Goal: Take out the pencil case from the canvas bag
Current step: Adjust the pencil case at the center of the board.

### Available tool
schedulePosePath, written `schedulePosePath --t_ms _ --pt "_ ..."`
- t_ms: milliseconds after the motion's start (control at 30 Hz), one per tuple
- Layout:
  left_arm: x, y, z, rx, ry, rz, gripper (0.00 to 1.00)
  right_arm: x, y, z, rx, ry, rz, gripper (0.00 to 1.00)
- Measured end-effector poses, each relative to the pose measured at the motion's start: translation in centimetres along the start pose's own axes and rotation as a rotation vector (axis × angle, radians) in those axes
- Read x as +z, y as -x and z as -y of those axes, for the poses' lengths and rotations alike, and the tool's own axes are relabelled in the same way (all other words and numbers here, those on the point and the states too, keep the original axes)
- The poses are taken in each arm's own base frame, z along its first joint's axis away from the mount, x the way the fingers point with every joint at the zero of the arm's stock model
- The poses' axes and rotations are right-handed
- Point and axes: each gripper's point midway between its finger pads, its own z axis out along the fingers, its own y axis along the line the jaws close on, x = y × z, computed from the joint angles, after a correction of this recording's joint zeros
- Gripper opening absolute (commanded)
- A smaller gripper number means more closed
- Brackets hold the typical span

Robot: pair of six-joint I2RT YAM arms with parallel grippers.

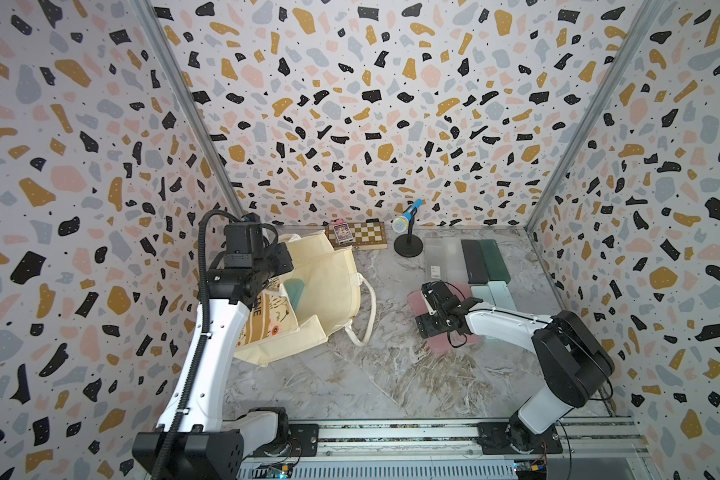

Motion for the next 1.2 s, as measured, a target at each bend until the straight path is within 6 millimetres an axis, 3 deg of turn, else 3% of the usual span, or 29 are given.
schedulePosePath --t_ms 467,767,1067,1200 --pt "0.7 -1.0 2.3 0.005 -0.140 -0.054 0.00 0.3 0.5 2.2 0.185 -0.087 0.025 0.67" --pt "0.8 -0.9 2.5 0.006 -0.153 -0.054 0.00 0.6 1.0 3.7 0.293 -0.129 0.037 0.65" --pt "0.8 -1.0 2.7 0.006 -0.161 -0.058 0.00 0.8 1.4 4.2 0.320 -0.156 0.044 0.65" --pt "0.8 -1.0 2.7 0.006 -0.164 -0.060 0.00 0.8 1.5 4.3 0.321 -0.157 0.045 0.72"
